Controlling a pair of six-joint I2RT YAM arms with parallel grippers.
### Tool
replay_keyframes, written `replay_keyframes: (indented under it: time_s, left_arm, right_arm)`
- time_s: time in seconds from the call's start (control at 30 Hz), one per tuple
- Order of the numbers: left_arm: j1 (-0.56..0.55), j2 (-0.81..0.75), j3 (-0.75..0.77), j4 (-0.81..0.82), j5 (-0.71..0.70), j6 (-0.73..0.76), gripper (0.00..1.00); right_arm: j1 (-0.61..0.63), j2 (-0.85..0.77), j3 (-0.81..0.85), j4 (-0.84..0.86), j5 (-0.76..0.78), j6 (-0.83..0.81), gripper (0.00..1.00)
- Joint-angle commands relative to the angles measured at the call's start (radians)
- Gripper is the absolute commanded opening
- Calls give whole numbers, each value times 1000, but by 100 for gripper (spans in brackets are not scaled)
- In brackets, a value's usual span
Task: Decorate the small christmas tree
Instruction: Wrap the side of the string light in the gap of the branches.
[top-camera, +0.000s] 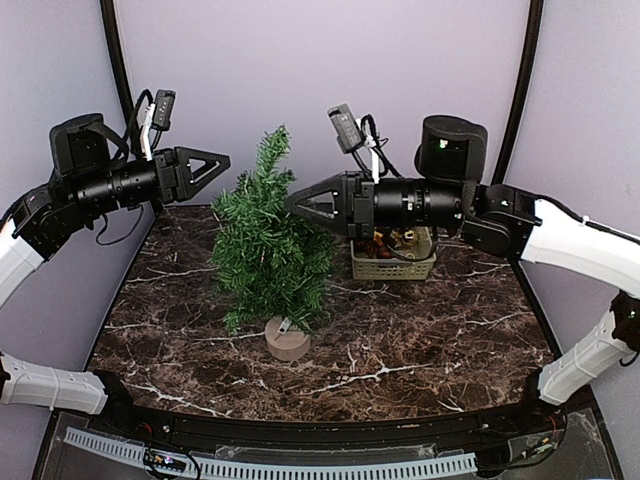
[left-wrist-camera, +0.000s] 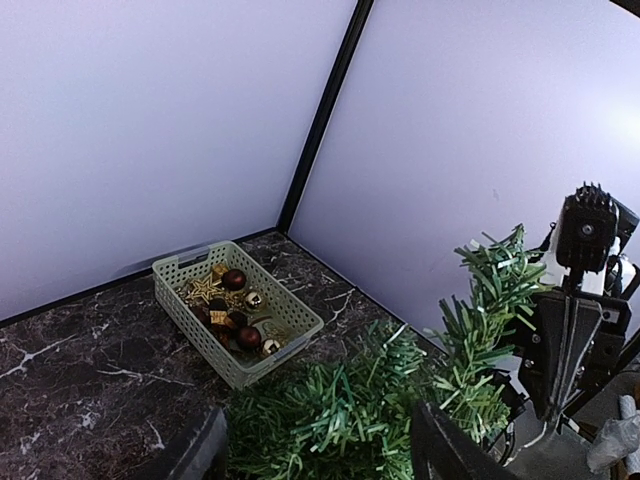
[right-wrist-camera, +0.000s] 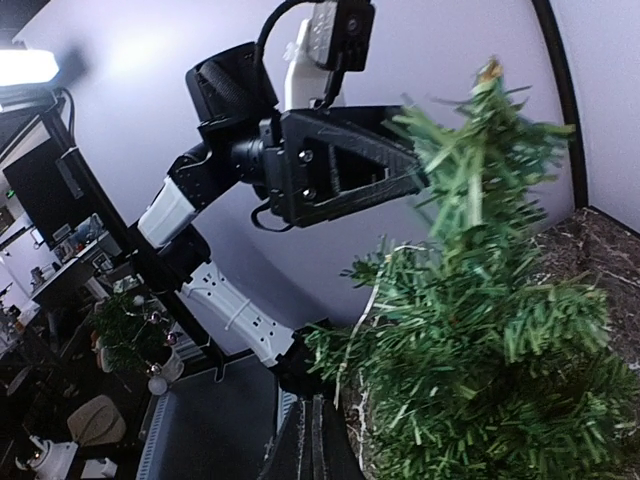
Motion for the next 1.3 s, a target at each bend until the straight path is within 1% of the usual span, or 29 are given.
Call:
replay_keyframes:
  time_s: [0.0, 0.13, 0.27, 0.37, 0.47, 0.67, 0.87, 0.97, 1.27]
  left_arm:
    - [-5, -20, -5, 0, -3, 13, 65]
    - [-6, -20, -7, 0, -5, 12, 65]
    - [-6, -24, -7, -4, -8, 13, 65]
    - [-6, -27, -4, -14, -14, 15, 65]
    - [-5, -30, -5, -19, -19, 18, 66]
    - [-6, -25, -10, -13, -20, 15, 66]
    - [-6, -22, -13, -5, -22, 12, 66]
    - [-6, -20, -12, -12, -24, 15, 66]
    - [-6, -20, -34, 1, -28, 6, 66]
  right_arm:
    - [29, -6, -19, 49, -82, -18, 0]
    - [28, -14, -35, 177, -48, 51, 0]
    - [25, -22, -39, 229, 64, 93, 0]
    - [9, -51, -58, 231, 182, 111, 0]
    - [-17, -79, -84, 229, 258, 124, 0]
    - [-35, -56, -90, 170, 333, 110, 0]
    - [-35, -25, -121, 142, 459, 77, 0]
    - [-35, -19, -143, 127, 468, 75, 0]
    - [-24, -34, -244, 153, 409, 129, 0]
